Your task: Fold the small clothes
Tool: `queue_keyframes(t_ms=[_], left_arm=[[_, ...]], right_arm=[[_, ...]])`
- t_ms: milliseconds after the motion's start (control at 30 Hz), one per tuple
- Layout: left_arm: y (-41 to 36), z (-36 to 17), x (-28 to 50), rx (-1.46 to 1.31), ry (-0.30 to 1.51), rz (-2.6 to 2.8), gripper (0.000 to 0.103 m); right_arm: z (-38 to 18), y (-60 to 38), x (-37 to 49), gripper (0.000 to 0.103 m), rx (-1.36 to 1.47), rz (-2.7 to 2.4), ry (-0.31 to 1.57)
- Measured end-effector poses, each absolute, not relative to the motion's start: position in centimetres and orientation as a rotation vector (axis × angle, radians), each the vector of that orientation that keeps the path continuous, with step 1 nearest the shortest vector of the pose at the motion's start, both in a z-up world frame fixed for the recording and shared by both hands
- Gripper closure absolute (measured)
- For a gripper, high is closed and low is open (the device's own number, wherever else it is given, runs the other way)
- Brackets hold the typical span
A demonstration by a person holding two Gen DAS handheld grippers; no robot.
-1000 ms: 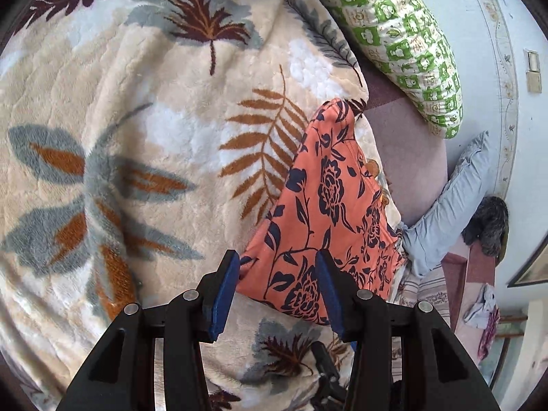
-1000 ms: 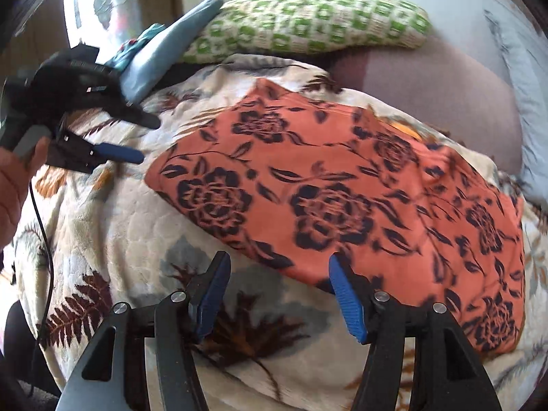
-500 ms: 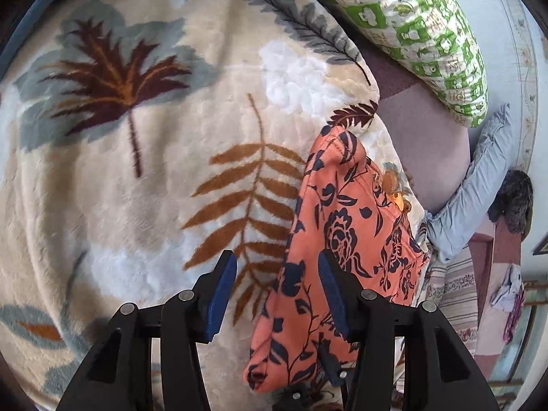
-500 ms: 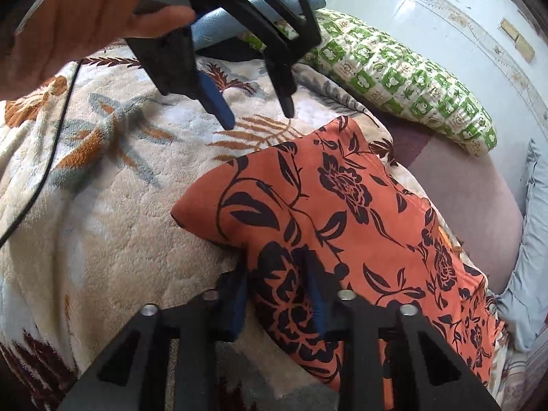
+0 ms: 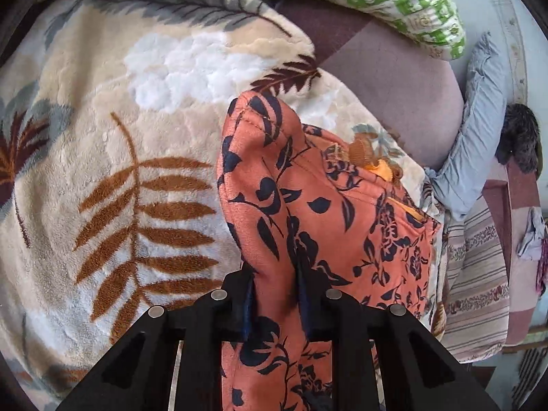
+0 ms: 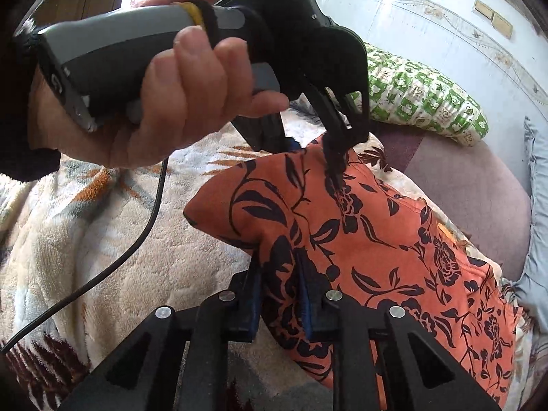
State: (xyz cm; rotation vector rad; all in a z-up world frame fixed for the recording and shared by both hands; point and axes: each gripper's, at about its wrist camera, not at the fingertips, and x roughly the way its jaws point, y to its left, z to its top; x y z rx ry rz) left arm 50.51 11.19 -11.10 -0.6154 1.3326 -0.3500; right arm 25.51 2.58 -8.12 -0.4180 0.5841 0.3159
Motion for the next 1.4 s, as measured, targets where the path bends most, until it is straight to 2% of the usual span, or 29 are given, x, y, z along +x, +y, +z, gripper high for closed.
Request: queue_keyframes(t_ms=[200, 433, 567, 700, 800, 933, 967, 1000, 1033, 1067, 1100, 1167, 1233, 1300, 1400], left_arm=[[8.4, -5.4, 48.2, -0.58, 1.266, -0.407, 0.085], [0.8, 0.1, 46.0, -0.491, 1.227, -0.508, 0.085], [-6.1, -0.4, 45.9, -0.388, 1.26, -0.522, 0.086], [-11.7, -5.1, 46.7, -0.294, 1.394, -0.424, 0.086], [-12.8, -6.4, 47.2, -0.274, 1.449, -0.362, 0.086], [-10.9, -4.0, 48.2, -0.263, 1.404, -0.318, 0.086], [-9.6, -3.1, 48.3, -0.268, 1.387, -0.313, 0.084], [-8.0, -2.3, 48.5, -0.272, 1.376, -0.295, 0.083], [-6.0, -1.6, 48.4, -0.284, 1.363, -0.27, 0.08], [-4.0, -1.1, 48.5, -0.304, 1.351, -0.248, 0.075], [-2.0, -0.9, 48.5, -0.326, 1.344, -0.224, 0.073], [2.0, -1.0, 48.3, -0.372, 1.342, -0.18, 0.063], [5.9, -1.7, 47.7, -0.433, 1.349, -0.154, 0.06], [9.2, -3.1, 47.0, -0.509, 1.371, -0.134, 0.059], [12.7, -5.4, 46.0, -0.61, 1.395, -0.158, 0.059]], right_arm=[[-4.8, -1.3, 24.6, 0.089, -0.27, 0.281, 0.57], [-2.6, -10.5, 22.2, 0.091, 0.012, 0.199, 0.594], [-4.0, -17.3, 20.7, 0.098, 0.206, 0.136, 0.619], [-7.7, -22.6, 19.7, 0.098, 0.353, 0.096, 0.681], [-9.2, -24.9, 19.9, 0.094, 0.484, 0.138, 0.695], [-8.1, -24.7, 20.6, 0.093, 0.456, 0.198, 0.662], [-7.7, -24.1, 20.5, 0.089, 0.42, 0.196, 0.652], [-7.5, -23.2, 20.5, 0.077, 0.389, 0.204, 0.649], [-7.4, -22.2, 20.6, 0.07, 0.359, 0.218, 0.651], [-7.3, -21.2, 20.5, 0.058, 0.322, 0.225, 0.65], [-7.1, -20.0, 20.5, 0.054, 0.277, 0.234, 0.648], [-6.6, -17.2, 20.6, 0.053, 0.193, 0.266, 0.657], [-6.0, -14.2, 20.8, 0.046, 0.116, 0.308, 0.656], [-5.7, -10.7, 21.0, 0.032, 0.013, 0.325, 0.645], [-5.9, -5.6, 22.4, 0.031, -0.131, 0.354, 0.658]])
